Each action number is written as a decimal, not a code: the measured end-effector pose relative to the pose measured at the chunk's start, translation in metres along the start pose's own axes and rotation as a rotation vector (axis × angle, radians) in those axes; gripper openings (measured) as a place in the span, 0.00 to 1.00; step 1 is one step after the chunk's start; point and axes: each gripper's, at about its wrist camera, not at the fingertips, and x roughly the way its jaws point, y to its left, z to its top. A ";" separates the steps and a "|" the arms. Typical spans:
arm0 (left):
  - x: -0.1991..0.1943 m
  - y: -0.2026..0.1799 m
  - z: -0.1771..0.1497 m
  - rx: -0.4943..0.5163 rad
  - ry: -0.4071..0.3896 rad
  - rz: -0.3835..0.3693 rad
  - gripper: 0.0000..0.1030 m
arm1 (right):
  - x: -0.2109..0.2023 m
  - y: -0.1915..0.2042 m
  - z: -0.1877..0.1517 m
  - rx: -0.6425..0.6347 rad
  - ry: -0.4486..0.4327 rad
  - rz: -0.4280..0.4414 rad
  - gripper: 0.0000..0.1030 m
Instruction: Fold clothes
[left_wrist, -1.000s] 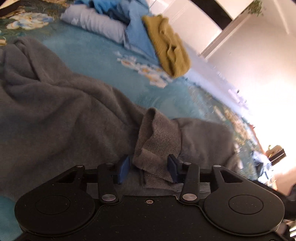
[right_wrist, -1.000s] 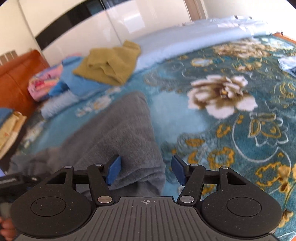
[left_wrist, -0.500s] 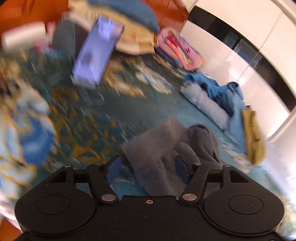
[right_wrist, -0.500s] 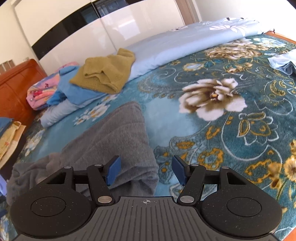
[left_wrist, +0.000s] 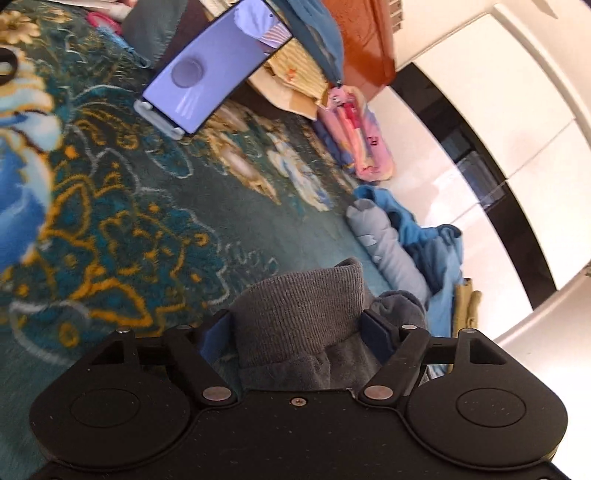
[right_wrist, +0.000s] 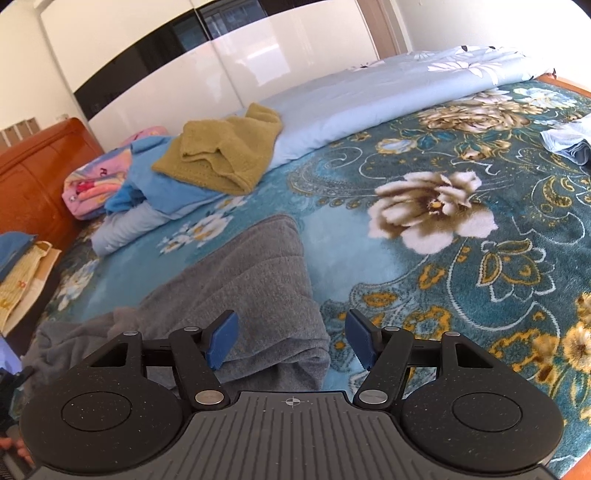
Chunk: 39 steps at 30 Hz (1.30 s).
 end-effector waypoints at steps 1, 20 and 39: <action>-0.003 0.002 -0.001 -0.012 0.016 -0.017 0.71 | -0.001 0.000 -0.001 -0.001 -0.004 0.005 0.60; 0.008 0.002 -0.009 -0.039 -0.003 -0.024 0.66 | -0.001 -0.007 -0.010 0.029 0.009 0.025 0.62; 0.026 -0.002 0.004 -0.225 -0.006 -0.020 0.31 | 0.000 -0.002 -0.012 0.028 0.024 0.039 0.62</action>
